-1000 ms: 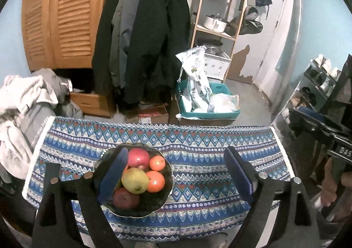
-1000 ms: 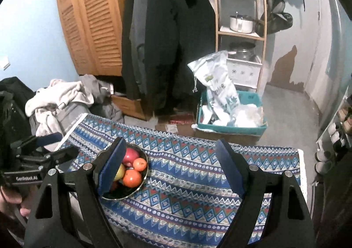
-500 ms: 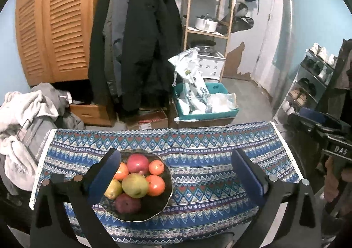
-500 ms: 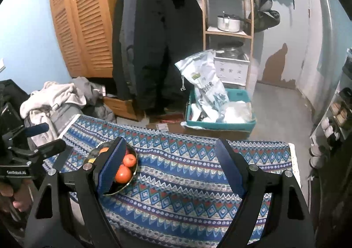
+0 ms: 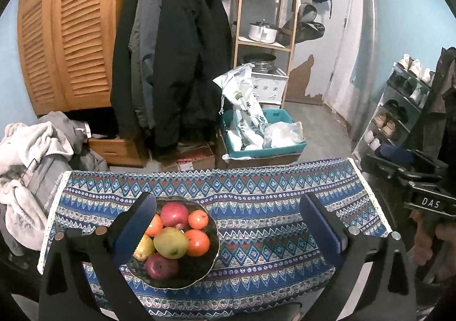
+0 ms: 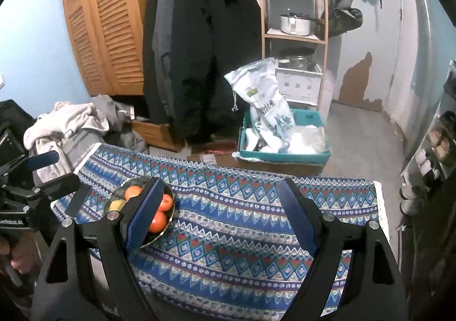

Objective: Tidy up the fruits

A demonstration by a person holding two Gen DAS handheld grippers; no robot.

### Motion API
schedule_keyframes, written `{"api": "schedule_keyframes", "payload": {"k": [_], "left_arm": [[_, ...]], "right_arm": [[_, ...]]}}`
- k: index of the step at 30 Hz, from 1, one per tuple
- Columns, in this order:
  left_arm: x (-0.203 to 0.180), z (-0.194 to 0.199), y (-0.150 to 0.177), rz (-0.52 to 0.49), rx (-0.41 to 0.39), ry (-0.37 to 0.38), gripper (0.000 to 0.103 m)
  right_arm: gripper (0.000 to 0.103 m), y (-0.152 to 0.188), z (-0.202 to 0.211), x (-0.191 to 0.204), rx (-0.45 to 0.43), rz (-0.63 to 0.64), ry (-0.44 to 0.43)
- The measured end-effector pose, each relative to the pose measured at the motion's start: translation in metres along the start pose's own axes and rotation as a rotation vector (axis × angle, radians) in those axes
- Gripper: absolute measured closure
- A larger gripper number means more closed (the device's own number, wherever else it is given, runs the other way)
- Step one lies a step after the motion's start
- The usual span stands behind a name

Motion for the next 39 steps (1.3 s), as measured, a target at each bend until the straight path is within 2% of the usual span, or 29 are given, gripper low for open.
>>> {"api": "schedule_keyframes", "payload": {"k": [8, 39], "left_arm": [[-0.007, 0.004, 0.001, -0.035, -0.016, -0.010, 0.001], [-0.010, 0.010, -0.002, -0.038, -0.034, 0.012, 0.001]], "right_arm": [[0.020, 0.000, -0.003, 0.000, 0.008, 0.003, 0.012], [0.020, -0.003, -0.002, 0.003, -0.008, 0.009, 0.023]]}}
Point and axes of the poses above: each gripper's, at about its wrist camera, not at the fingertips, and z roughly against the way its jaws point, x to its left, y to its underside, the point moved 1 cm from there along -z, roughly the way its jaws point, and after that the axes turned 4 degrees about -z, right-handed, at the moved point
